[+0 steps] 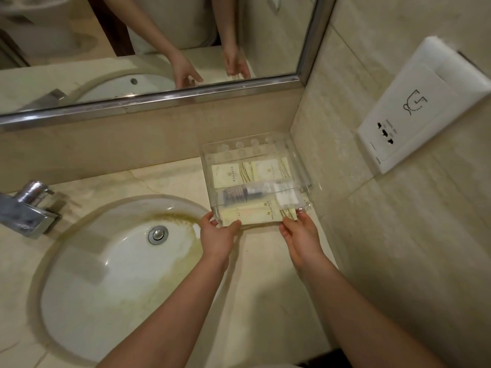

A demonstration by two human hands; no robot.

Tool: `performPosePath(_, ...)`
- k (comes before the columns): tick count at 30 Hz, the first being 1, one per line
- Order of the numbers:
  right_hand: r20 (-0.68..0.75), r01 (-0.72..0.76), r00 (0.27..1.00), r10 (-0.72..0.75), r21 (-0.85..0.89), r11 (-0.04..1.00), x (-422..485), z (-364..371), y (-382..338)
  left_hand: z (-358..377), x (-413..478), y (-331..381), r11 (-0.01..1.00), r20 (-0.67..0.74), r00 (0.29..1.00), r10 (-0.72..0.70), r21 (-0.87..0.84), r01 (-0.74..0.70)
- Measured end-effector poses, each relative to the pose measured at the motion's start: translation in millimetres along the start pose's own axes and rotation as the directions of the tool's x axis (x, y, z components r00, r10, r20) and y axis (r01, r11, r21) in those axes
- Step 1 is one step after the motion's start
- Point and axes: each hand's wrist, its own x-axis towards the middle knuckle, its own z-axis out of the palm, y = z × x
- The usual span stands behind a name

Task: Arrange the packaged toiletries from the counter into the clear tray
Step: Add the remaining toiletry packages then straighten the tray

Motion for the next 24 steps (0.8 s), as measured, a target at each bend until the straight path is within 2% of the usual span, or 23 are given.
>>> performPosePath(4,0.032,0.063,0.998,-0.062,-0.057,0.996,3,-6,7,1,-2,1,0.997,-0.025,0.999,0.045,0.064,-0.044)
performPosePath(10,-0.079,0.057,0.995,-0.06,-0.035,0.998,12,-7,12,3,-1,3,0.992,-0.08,0.993,0.088,0.095,-0.08)
performPosePath(17,-0.134,0.041,0.988,-0.07,-0.207,0.978,24,-2,12,4,7,2,0.997,-0.111,0.993,0.045,0.06,-0.038)
performPosePath(21,-0.131,0.016,0.99,-0.047,-0.23,0.973,28,-1,11,6,11,0,0.999,-0.135,0.991,0.013,0.036,-0.008)
performPosePath(24,-0.2,-0.022,0.979,-0.026,-0.231,0.973,30,4,9,7,12,-1,1.0,-0.14,0.99,-0.003,0.024,0.007)
